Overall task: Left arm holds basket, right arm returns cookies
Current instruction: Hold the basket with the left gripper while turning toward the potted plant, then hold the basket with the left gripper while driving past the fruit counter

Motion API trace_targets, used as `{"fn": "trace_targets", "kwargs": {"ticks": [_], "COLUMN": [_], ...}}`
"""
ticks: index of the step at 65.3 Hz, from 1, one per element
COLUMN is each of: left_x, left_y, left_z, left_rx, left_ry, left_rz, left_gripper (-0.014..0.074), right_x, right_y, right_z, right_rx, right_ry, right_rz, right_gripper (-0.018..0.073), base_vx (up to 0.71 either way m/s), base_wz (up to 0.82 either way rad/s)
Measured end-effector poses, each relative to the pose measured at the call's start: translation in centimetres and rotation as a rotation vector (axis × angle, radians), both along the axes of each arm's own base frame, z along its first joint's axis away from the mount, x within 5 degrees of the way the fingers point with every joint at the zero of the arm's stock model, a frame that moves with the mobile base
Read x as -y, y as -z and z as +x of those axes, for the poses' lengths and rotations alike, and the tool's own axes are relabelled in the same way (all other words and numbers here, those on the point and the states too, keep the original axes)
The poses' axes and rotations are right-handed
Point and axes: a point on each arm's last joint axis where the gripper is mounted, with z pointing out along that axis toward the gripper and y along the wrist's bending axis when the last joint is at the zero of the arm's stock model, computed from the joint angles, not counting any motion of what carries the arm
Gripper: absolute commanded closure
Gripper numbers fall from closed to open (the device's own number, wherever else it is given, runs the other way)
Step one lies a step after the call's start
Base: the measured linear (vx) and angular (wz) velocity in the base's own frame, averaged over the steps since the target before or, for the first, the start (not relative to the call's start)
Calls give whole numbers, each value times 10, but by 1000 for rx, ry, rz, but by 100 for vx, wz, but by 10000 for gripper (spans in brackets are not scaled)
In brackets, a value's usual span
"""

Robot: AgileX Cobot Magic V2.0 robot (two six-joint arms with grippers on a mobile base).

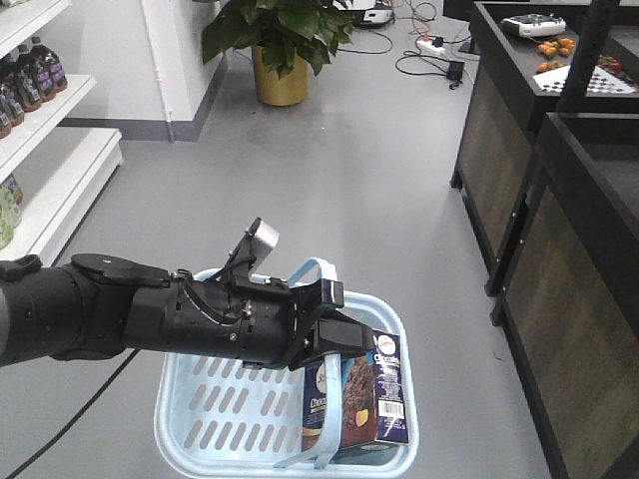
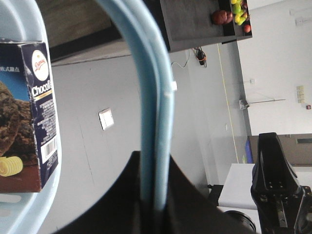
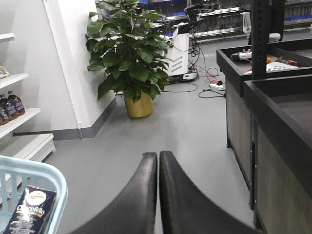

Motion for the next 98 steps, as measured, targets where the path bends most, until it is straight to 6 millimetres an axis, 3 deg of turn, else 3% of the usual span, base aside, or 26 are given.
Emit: {"fn": "trace_targets", "kwargs": {"ticks": [98], "left_x": [0], "left_y": [0], "left_z": [0], "left_rx": [0], "left_ry": [-1], "left_rz": [1], "left_gripper": [603], "right_x": [0], "right_y": [0], "right_z": [0], "right_rx": [0], "right_ry": [0], "right_rz": [0], "right_gripper": [567], "base_vx": [20], "base_wz": [0]}}
